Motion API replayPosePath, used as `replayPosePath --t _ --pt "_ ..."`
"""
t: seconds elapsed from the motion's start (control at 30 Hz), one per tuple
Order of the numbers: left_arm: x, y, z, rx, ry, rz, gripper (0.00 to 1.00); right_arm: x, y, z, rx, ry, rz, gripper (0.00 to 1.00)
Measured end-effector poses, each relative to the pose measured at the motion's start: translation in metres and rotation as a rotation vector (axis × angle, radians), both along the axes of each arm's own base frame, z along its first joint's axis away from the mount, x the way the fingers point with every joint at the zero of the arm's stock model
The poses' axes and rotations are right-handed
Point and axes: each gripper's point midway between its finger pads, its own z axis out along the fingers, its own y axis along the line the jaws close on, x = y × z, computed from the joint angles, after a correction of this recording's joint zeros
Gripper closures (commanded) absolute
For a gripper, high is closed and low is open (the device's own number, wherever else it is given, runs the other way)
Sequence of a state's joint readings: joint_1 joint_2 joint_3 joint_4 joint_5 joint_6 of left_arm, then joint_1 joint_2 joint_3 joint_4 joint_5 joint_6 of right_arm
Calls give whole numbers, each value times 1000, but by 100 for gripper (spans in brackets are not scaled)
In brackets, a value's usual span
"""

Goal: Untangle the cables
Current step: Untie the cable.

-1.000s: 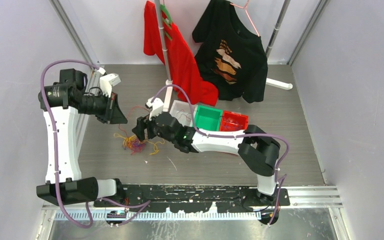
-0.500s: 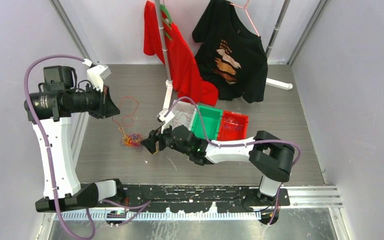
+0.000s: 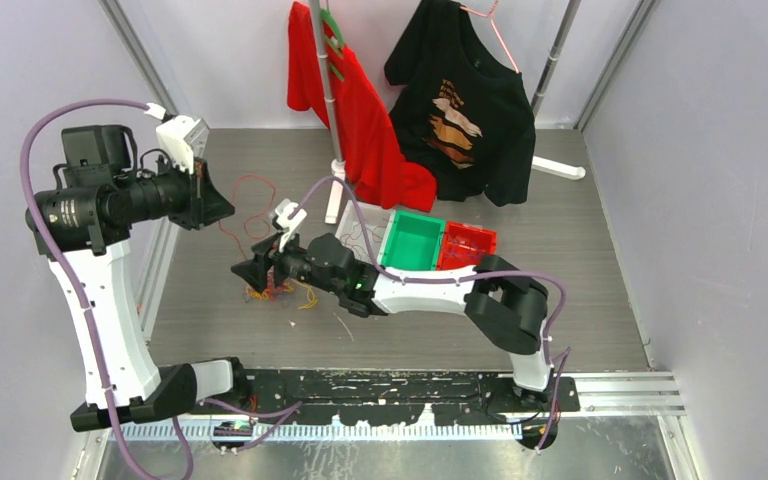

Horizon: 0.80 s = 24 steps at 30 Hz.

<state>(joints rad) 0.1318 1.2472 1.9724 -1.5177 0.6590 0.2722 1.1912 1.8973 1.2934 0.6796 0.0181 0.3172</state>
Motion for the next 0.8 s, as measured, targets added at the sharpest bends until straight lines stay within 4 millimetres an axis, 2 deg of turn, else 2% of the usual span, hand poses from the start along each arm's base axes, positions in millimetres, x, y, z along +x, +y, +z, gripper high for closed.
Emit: replayPosePath --t 0.27,0.43,0.6,0.8 --pt "-1 -5 24 -37 -54 13 100 11 19 -42 -43 70 -26 42" --pt "1 -4 52 -30 -143 22 100 13 20 -69 -81 116 -42 42" --pt "3 2 76 -6 -239 62 100 13 17 -77 -78 137 -52 42" --pt "4 8 99 12 -329 114 100 12 12 -86 -76 147 -58 37"
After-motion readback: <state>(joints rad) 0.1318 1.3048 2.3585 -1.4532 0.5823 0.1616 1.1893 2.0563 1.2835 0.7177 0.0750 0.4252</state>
